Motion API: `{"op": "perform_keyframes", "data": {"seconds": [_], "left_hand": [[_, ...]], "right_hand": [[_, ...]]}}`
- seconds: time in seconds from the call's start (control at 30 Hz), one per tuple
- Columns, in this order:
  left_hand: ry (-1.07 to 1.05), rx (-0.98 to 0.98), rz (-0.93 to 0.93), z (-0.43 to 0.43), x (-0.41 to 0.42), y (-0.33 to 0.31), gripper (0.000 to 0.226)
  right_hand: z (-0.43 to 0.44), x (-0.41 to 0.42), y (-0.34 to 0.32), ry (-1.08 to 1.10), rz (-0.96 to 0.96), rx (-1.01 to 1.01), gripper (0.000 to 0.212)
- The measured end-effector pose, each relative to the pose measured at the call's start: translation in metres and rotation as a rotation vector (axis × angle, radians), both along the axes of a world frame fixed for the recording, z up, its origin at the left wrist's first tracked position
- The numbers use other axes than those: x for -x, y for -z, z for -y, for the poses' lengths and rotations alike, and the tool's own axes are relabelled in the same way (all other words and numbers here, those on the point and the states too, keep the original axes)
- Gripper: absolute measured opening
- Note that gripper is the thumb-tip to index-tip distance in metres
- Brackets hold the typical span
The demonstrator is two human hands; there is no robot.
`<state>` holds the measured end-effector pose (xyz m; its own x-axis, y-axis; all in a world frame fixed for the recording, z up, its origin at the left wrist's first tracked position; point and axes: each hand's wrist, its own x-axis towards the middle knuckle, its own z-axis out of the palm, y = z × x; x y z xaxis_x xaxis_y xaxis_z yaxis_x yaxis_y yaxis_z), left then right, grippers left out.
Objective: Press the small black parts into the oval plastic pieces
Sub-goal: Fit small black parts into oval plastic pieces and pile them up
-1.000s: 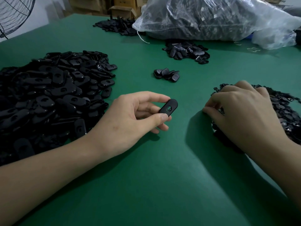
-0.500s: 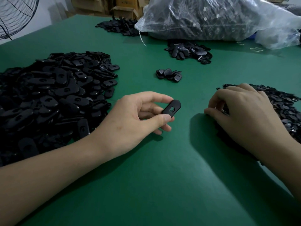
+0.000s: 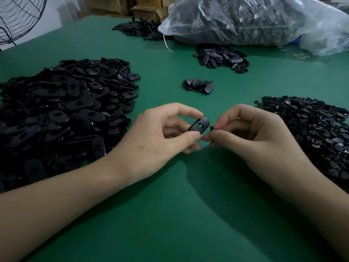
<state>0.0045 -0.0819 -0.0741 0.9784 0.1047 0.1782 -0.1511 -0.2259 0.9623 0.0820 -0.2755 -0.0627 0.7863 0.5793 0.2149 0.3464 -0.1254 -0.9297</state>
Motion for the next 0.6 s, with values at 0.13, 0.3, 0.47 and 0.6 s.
{"op": "perform_keyframes", "data": {"seconds": [0.13, 0.3, 0.47, 0.6], "left_hand": [[-0.012, 0.025, 0.001, -0.0001, -0.001, 0.0004, 0.032], [-0.017, 0.044, 0.007, 0.0001, -0.0007, -0.0006, 0.032], [0.005, 0.112, -0.008, 0.0003, 0.0002, -0.0023, 0.03], [0.0, 0.19, -0.036, -0.0004, 0.0003, -0.0054, 0.033]], "right_hand": [[0.0006, -0.0032, 0.0027, -0.012, -0.133, -0.069, 0.022], [0.0, -0.0046, 0.0035, -0.025, -0.217, -0.13, 0.027], [0.001, -0.0055, 0.0045, -0.041, -0.255, -0.162, 0.02], [0.0006, -0.004, 0.0035, -0.029, -0.228, -0.163, 0.017]]}}
